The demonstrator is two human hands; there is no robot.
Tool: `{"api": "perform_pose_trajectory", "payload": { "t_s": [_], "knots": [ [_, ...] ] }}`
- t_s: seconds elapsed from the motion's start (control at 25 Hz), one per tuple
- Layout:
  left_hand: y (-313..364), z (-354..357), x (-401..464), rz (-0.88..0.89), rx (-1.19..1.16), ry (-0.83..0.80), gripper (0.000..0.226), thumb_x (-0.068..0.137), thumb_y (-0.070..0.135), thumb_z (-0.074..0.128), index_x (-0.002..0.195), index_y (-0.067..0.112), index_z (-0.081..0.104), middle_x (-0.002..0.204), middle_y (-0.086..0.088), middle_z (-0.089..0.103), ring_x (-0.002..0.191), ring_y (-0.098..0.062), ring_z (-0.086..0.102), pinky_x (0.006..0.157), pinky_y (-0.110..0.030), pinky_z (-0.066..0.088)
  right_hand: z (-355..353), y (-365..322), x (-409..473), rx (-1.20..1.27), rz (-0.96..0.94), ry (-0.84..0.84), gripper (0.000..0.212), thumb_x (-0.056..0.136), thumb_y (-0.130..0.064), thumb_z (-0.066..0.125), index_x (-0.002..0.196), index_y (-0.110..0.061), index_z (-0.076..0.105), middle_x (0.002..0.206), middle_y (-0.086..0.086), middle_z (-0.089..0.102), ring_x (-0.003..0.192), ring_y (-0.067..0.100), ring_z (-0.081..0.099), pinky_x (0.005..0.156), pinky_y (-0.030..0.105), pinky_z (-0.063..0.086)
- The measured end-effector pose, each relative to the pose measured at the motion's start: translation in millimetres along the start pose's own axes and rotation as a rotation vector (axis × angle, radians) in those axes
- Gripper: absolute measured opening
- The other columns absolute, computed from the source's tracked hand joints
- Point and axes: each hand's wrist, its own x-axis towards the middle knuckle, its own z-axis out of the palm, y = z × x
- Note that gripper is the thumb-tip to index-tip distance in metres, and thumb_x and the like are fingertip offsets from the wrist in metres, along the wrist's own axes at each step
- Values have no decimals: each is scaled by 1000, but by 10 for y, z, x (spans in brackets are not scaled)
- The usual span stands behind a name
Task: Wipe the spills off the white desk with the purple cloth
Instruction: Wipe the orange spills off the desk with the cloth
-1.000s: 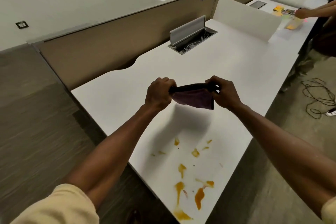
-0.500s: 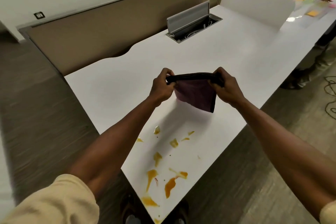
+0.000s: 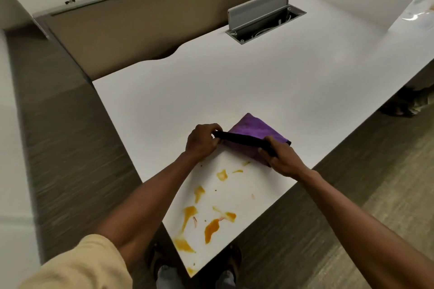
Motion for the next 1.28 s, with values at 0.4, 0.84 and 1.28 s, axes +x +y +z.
{"api": "perform_pose_trajectory", "payload": {
  "t_s": [0.4, 0.84, 1.28],
  "knots": [
    [280, -49, 429, -50, -25, -34, 30, 80, 17, 77, 110, 19, 80, 96, -7, 79, 94, -23, 72, 89, -34, 56, 138, 134, 310, -409, -320, -242, 74, 91, -72, 39, 155, -34, 35, 171, -1, 15, 159, 20, 4, 128, 46, 9],
    [-1019, -478, 270, 7, 314, -27, 55, 102, 39, 58, 153, 20, 48, 159, -8, 44, 150, -28, 36, 119, -41, 33, 474, 16, -185, -134, -26, -91, 64, 107, -50, 36, 152, -49, -9, 159, -25, -13, 149, -4, -24, 124, 24, -14],
    [-1425, -446, 209, 173, 476, -98, 57, 108, 54, 19, 163, 40, 11, 172, 11, 1, 158, -10, -4, 129, -43, -1, 829, -147, -58, -243, 74, -1, 70, 95, -70, 6, 147, -47, -35, 170, -5, -16, 156, 18, -19, 127, 42, -11]
  ]
}}
